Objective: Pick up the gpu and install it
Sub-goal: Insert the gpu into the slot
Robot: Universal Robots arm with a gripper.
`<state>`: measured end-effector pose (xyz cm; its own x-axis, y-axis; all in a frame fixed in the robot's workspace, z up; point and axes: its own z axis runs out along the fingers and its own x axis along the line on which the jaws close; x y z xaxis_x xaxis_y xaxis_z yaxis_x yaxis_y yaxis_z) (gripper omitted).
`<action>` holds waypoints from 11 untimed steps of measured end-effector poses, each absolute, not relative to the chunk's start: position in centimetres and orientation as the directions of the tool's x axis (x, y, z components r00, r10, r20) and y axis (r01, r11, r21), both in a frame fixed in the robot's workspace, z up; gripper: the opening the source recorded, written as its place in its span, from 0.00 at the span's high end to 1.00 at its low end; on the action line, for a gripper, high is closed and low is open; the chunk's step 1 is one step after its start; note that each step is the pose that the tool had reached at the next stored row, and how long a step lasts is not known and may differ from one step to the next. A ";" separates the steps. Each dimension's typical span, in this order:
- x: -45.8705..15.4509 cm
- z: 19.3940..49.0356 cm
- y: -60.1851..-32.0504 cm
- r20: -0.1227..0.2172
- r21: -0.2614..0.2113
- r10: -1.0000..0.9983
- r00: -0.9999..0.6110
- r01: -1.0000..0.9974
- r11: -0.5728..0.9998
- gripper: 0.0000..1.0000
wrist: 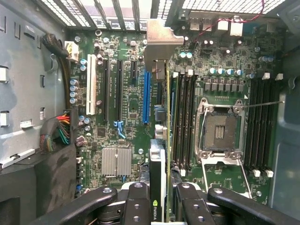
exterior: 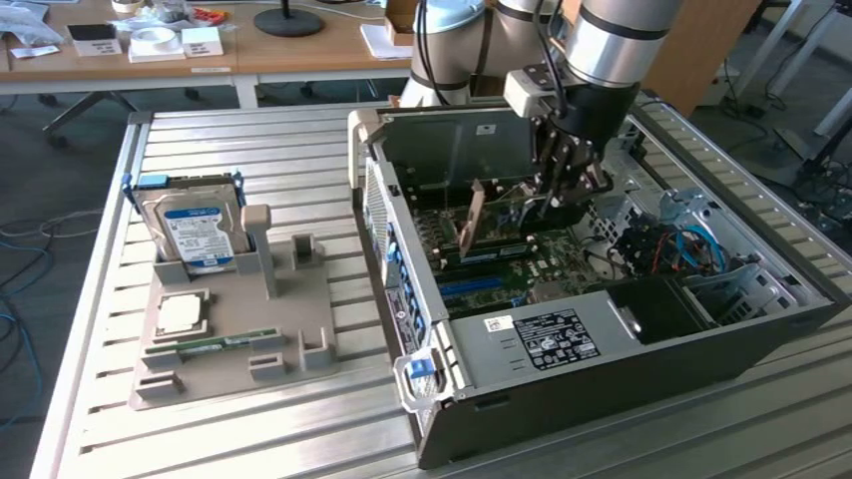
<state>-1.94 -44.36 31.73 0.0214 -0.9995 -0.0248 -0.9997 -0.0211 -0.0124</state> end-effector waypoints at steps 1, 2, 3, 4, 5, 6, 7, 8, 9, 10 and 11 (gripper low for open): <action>-2.0 31.7 -44.4 -0.025 -0.013 -0.999 0.022 -1.000 -0.022 0.73; -2.0 31.6 -44.4 -0.024 -0.014 -0.999 0.023 -1.000 -0.023 0.73; -2.0 31.4 -44.4 -0.024 -0.015 -0.999 0.023 -1.000 -0.023 0.73; -2.0 31.3 -44.4 -0.024 -0.016 -0.999 0.024 -1.000 -0.023 0.73; -2.0 31.3 -44.4 -0.024 -0.017 -0.999 0.024 -1.000 -0.024 0.73; -2.1 31.2 -44.4 -0.024 -0.017 -0.999 0.025 -1.000 -0.024 0.73; -2.1 31.1 -44.4 -0.024 -0.017 -0.999 0.025 -1.000 -0.024 0.73; -2.1 31.1 -44.4 -0.024 -0.017 -0.999 0.025 -1.000 -0.024 0.73; -2.1 31.1 -44.4 -0.024 -0.017 -0.999 0.025 -1.000 -0.024 0.73; -2.1 31.1 -44.4 -0.024 -0.017 -0.999 0.025 -1.000 -0.024 0.73; -2.2 31.1 -44.5 -0.024 -0.017 -0.999 0.025 -1.000 -0.024 0.73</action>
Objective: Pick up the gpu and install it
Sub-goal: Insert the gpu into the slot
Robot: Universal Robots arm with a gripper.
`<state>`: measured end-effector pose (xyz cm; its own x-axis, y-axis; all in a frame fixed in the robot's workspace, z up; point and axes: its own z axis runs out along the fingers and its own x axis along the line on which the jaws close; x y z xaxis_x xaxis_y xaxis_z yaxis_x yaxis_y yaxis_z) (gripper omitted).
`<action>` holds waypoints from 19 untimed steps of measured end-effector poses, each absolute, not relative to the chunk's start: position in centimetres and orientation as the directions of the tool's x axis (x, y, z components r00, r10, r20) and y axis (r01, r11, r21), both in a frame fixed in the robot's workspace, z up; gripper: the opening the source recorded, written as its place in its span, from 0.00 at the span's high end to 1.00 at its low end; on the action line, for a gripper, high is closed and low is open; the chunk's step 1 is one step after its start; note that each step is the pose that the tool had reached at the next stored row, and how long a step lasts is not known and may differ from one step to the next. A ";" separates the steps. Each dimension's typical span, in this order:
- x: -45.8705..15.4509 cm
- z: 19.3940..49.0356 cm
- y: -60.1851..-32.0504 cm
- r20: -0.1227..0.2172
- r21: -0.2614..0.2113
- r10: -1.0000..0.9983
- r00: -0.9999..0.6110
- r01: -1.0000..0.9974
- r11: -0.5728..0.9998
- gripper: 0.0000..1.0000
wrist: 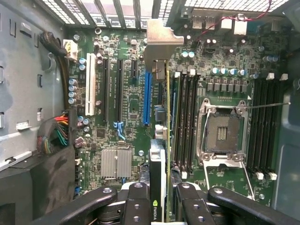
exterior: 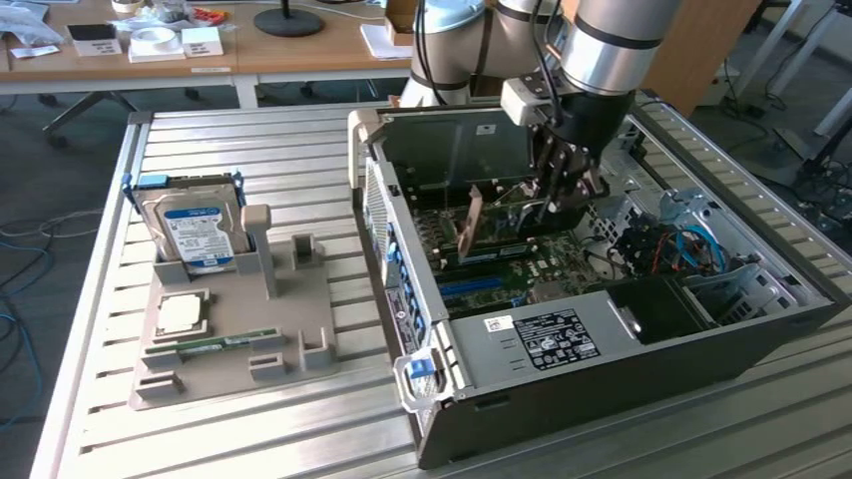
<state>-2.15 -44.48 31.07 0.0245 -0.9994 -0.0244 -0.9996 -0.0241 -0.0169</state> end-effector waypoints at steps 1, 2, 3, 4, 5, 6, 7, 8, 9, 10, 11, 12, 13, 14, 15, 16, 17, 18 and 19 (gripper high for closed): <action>-2.2 31.1 -44.5 -0.024 -0.017 -0.999 0.024 -1.000 -0.024 0.73; -2.2 31.0 -44.6 -0.024 -0.017 -0.999 0.024 -1.000 -0.024 0.73; -2.2 31.0 -44.6 -0.025 -0.017 -0.999 0.024 -1.000 -0.024 0.73; -2.3 30.9 -44.6 -0.024 -0.017 -0.999 0.024 -1.000 -0.024 0.73; -2.3 30.8 -44.6 -0.024 -0.017 -0.999 0.024 -1.000 -0.024 0.73; -2.4 30.6 -44.6 -0.024 -0.017 -0.999 0.025 -1.000 -0.024 0.73; -2.4 30.6 -44.6 -0.024 -0.017 -0.999 0.025 -1.000 -0.024 0.73; -2.4 30.6 -44.6 -0.024 -0.017 -0.999 0.025 -1.000 -0.024 0.73; -2.4 30.6 -44.6 -0.024 -0.017 -0.999 0.025 -1.000 -0.024 0.73; -2.4 30.6 -44.6 -0.024 -0.017 -0.999 0.025 -1.000 -0.024 0.73; -2.4 30.6 -44.6 -0.024 -0.017 -0.999 0.025 -1.000 -0.024 0.73; -2.4 30.6 -44.6 -0.024 -0.017 -0.999 0.025 -1.000 -0.024 0.73; -2.4 30.6 -44.6 -0.024 -0.017 -0.999 0.025 -1.000 -0.024 0.73; -2.4 30.6 -44.6 -0.024 -0.017 -0.999 0.024 -1.000 -0.024 0.73; -2.4 30.5 -44.6 -0.025 -0.017 -0.999 0.025 -1.000 -0.024 0.73; -2.4 30.4 -44.6 -0.025 -0.017 -0.999 0.025 -1.000 -0.024 0.73; -2.4 30.4 -44.6 -0.024 -0.017 -0.999 0.025 -1.000 -0.024 0.73; -2.4 30.4 -44.6 -0.024 -0.017 -0.999 0.025 -1.000 -0.024 0.73; -2.4 30.4 -44.6 -0.024 -0.017 -0.999 0.025 -1.000 -0.024 0.73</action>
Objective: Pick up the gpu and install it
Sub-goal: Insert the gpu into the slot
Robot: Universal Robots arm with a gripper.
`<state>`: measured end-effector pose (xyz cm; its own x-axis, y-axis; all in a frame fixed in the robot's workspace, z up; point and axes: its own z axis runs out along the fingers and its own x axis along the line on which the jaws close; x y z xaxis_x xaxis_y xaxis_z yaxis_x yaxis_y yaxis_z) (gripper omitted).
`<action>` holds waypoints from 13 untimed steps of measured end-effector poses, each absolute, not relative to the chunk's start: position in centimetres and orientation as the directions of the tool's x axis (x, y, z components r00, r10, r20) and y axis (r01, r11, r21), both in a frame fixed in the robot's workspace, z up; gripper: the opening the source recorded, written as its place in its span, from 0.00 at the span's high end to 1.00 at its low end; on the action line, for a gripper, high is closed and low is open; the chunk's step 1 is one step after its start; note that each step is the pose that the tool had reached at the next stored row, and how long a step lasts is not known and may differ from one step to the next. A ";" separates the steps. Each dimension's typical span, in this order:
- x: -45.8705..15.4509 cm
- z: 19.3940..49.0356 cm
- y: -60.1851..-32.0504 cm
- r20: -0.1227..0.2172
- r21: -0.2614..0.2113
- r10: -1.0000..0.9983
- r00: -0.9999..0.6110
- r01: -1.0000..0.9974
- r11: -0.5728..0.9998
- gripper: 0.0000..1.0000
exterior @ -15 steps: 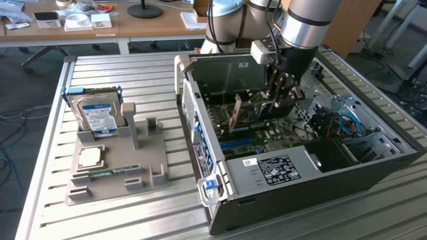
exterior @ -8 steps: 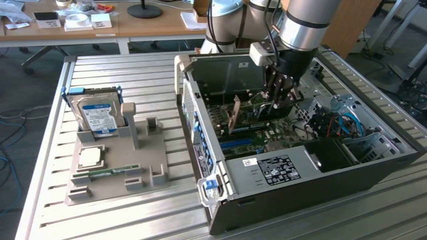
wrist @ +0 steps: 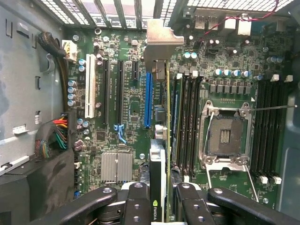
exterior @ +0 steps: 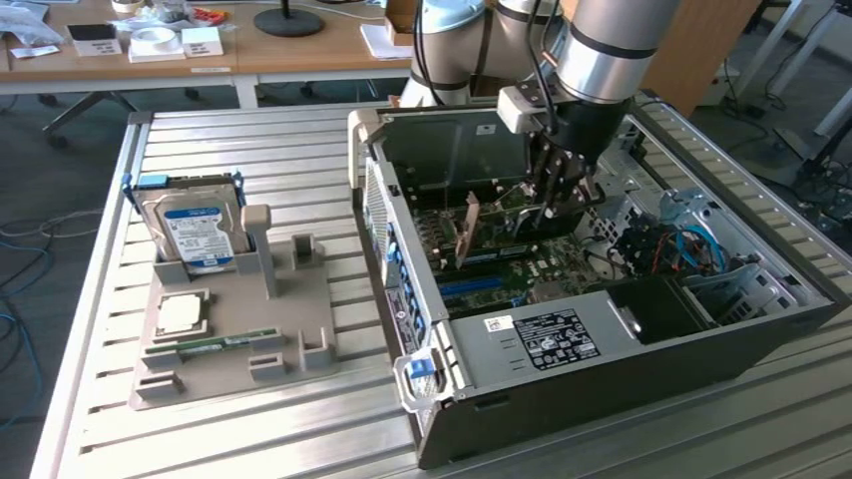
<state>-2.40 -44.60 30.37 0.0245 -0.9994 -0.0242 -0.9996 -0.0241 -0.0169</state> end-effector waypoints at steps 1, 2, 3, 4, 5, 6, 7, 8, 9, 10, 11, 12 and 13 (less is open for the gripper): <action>-2.4 30.4 -44.6 -0.024 -0.017 -0.999 0.025 -1.000 -0.024 0.73; -2.4 30.4 -44.6 -0.024 -0.017 -0.999 0.024 -1.000 -0.024 0.73; -2.5 30.3 -44.6 -0.024 -0.017 -0.999 0.024 -1.000 -0.024 0.73; -2.6 30.3 -44.6 -0.024 -0.017 -0.999 0.024 -1.000 -0.024 0.73; -2.7 30.2 -44.6 -0.025 -0.017 -0.999 0.024 -1.000 -0.024 0.73; -2.8 30.2 -44.6 -0.025 -0.017 -0.999 0.022 -1.000 -0.022 0.73; -2.8 30.2 -44.6 -0.024 -0.017 -1.000 0.018 -1.000 -0.018 0.73; -2.8 30.1 -44.6 -0.024 -0.017 -1.000 0.011 -1.000 -0.010 0.73; -2.8 30.1 -44.6 -0.024 -0.017 -1.000 0.003 -1.000 -0.002 0.73; -2.8 30.1 -44.6 -0.024 -0.017 -1.000 -0.006 -1.000 0.006 0.73; -2.8 30.0 -44.6 -0.024 -0.017 -1.000 -0.016 -1.000 0.016 0.73; -2.8 30.0 -44.6 -0.024 -0.017 -0.999 -0.026 -0.999 0.027 0.73; -2.8 30.0 -44.6 -0.024 -0.017 -0.999 -0.037 -0.999 0.037 0.73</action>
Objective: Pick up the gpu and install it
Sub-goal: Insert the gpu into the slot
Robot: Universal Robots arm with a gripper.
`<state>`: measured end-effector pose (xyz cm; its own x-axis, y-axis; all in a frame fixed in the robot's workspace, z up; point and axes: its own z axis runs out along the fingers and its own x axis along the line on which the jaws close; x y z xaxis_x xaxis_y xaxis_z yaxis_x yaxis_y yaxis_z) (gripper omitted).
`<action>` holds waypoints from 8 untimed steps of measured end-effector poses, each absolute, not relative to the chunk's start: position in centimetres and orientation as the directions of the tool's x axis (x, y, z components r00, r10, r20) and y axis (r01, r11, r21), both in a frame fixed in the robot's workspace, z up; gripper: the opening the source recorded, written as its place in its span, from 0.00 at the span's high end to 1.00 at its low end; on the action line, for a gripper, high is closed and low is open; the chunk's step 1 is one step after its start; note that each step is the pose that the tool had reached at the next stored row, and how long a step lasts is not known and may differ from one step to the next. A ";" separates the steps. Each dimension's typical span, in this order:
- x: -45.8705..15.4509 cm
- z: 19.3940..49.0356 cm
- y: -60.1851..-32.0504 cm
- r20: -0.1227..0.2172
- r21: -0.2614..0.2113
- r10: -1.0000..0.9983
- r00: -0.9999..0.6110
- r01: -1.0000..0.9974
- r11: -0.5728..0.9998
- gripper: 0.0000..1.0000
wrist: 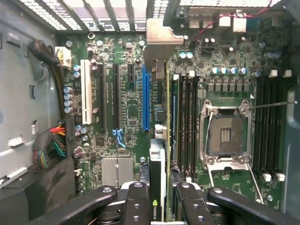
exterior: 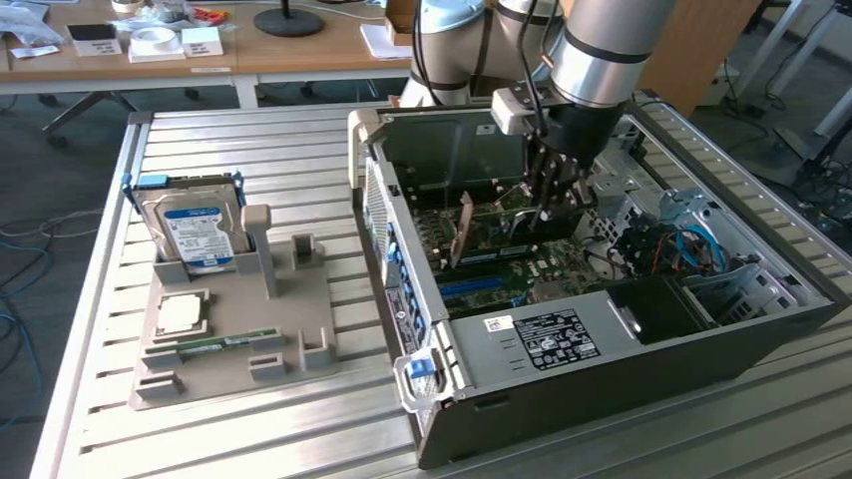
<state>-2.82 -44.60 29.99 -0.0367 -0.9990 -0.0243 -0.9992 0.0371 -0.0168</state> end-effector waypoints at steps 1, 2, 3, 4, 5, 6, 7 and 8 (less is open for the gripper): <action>-2.8 30.0 -44.6 -0.024 -0.017 -0.999 -0.041 -0.999 0.041 0.73; -2.8 30.0 -44.6 -0.024 -0.017 -0.999 -0.041 -0.999 0.041 0.73; -2.9 30.0 -44.6 -0.024 -0.017 -0.999 -0.041 -0.999 0.042 0.73; -2.9 30.0 -44.6 -0.025 -0.017 -0.999 -0.041 -0.999 0.042 0.73; -3.0 30.0 -44.7 -0.025 -0.017 -0.999 -0.041 -0.999 0.041 0.73; -3.1 30.0 -44.7 -0.024 -0.017 -0.999 -0.041 -0.999 0.041 0.73; -3.2 30.0 -44.7 -0.024 -0.017 -0.999 -0.041 -0.999 0.041 0.73; -3.2 30.0 -44.7 -0.024 -0.017 -0.999 -0.041 -0.999 0.041 0.73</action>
